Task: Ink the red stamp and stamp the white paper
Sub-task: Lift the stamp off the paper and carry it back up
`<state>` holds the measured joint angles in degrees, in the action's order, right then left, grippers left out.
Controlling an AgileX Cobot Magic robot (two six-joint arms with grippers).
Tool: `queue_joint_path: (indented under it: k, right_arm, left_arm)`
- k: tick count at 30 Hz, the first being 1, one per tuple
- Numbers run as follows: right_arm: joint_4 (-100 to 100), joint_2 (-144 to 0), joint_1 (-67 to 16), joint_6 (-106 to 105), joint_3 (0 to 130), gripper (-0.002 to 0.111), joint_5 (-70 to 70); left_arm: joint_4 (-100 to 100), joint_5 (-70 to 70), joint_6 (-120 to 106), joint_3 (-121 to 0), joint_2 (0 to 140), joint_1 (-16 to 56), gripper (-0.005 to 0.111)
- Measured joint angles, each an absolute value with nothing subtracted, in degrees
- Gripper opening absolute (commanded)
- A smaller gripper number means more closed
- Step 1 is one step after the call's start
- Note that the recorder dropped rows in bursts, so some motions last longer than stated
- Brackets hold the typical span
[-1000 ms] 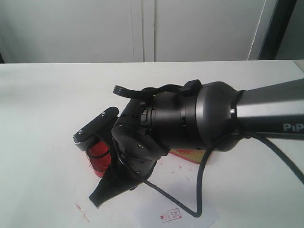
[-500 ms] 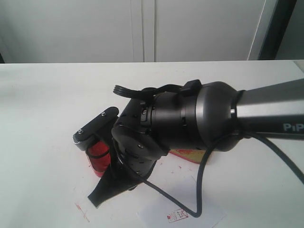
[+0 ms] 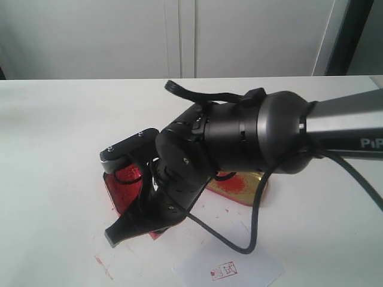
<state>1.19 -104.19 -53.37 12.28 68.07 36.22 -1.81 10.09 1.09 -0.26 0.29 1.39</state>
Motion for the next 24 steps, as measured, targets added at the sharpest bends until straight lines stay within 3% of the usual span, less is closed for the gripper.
queue_joint_path:
  k: [24]
  right_arm:
    - [-33.16, -104.19, -42.61, -14.76, 68.07, 0.000, 36.66]
  left_arm:
    - [-1.81, 10.09, 1.09, -0.26, 0.29, 1.39, 0.000]
